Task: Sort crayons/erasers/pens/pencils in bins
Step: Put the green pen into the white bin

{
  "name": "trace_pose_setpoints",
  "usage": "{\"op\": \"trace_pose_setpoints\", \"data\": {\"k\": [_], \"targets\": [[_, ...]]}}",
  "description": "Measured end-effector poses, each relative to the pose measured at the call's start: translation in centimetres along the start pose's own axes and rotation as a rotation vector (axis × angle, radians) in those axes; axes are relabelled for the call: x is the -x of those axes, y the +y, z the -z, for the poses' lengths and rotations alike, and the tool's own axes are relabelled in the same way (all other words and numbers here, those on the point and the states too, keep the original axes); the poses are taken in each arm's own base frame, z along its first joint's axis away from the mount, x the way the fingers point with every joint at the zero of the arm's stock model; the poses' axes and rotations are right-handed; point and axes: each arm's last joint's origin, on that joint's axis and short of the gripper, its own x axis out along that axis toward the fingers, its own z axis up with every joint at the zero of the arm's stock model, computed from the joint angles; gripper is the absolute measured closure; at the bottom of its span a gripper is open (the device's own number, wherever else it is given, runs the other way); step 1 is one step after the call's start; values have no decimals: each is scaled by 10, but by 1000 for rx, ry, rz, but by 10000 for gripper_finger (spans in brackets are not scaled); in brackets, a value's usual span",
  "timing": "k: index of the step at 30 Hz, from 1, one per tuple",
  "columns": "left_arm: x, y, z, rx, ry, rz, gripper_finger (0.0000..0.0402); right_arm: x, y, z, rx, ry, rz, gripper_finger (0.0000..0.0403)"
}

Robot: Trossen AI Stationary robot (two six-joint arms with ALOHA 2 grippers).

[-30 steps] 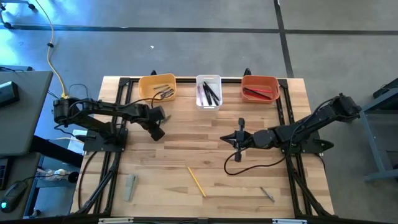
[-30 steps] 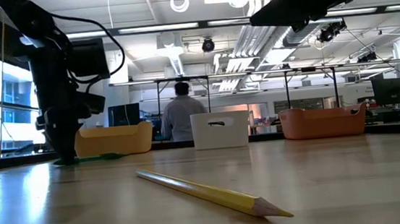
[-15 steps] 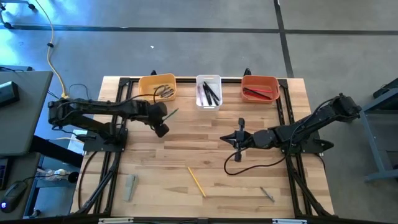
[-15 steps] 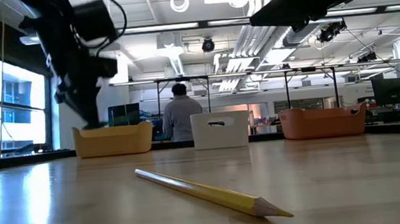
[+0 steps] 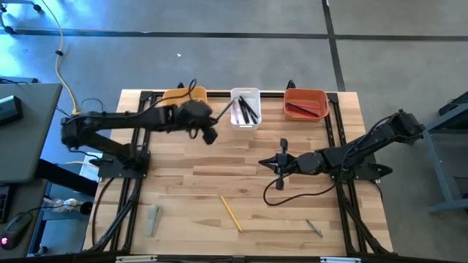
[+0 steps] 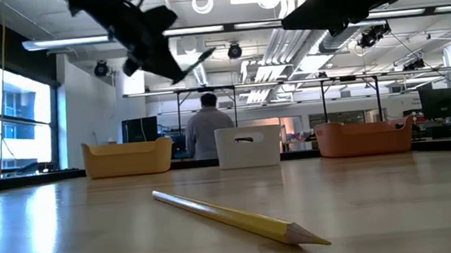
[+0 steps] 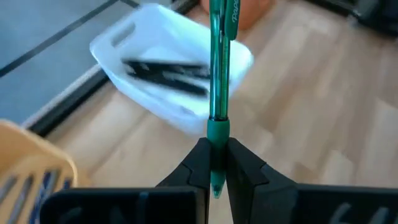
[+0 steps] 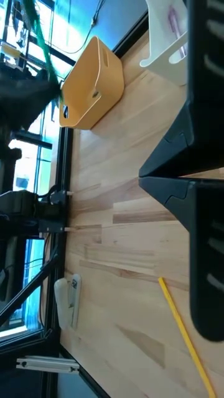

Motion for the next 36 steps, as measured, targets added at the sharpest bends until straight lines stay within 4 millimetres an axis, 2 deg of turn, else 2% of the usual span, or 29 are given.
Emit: {"op": "trace_pose_setpoints", "data": {"k": [9,14,19,27,31,36], "targets": [[-86,32,-30,-7,69,31,389,0,0,0,3,5,0,403],[-127,38,-41,9,131,55,389,0,0,1,8,5,0,403],[-160,43,-43,23,213,46,389,0,0,1,10,5,0,403],[-188,58,-37,73,289,39,389,0,0,1,10,5,0,403],[-192,60,-33,95,308,71,386,0,0,1,10,5,0,403],[-192,57,-34,89,299,71,359,0,0,0,10,5,0,403]]}}
